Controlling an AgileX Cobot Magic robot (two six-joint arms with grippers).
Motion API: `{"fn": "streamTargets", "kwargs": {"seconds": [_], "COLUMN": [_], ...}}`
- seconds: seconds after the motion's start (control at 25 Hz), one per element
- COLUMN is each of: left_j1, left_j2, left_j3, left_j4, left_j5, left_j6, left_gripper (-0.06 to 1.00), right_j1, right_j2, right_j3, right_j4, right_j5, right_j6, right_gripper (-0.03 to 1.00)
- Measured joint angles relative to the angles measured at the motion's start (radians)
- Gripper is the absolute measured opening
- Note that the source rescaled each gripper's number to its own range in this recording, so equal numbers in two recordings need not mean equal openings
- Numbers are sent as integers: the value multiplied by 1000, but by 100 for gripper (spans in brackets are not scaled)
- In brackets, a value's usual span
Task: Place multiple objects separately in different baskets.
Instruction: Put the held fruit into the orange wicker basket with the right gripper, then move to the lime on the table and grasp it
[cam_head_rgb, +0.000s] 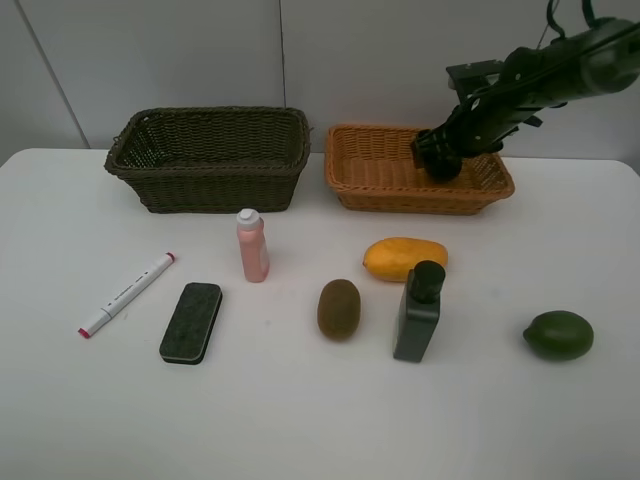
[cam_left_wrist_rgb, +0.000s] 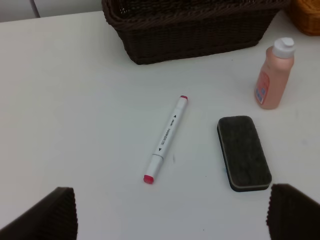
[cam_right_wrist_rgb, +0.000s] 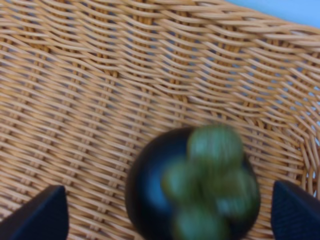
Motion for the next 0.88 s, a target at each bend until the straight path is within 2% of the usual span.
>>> {"fn": "streamTargets", "kwargs": {"seconds": [0.6, 0.88], "left_j1": [0, 0], "left_j2": [0, 0], "left_j3": [0, 0], "left_j4": [0, 0], "left_j5": [0, 0], "left_j6": [0, 0], "left_gripper": [100, 100], "right_j1": [0, 1], "right_j2": [-3, -99], "right_j3": [0, 0], "right_j4": [4, -2], "right_j5": [2, 66], "right_j6": [0, 0], "right_gripper": [98, 98]}}
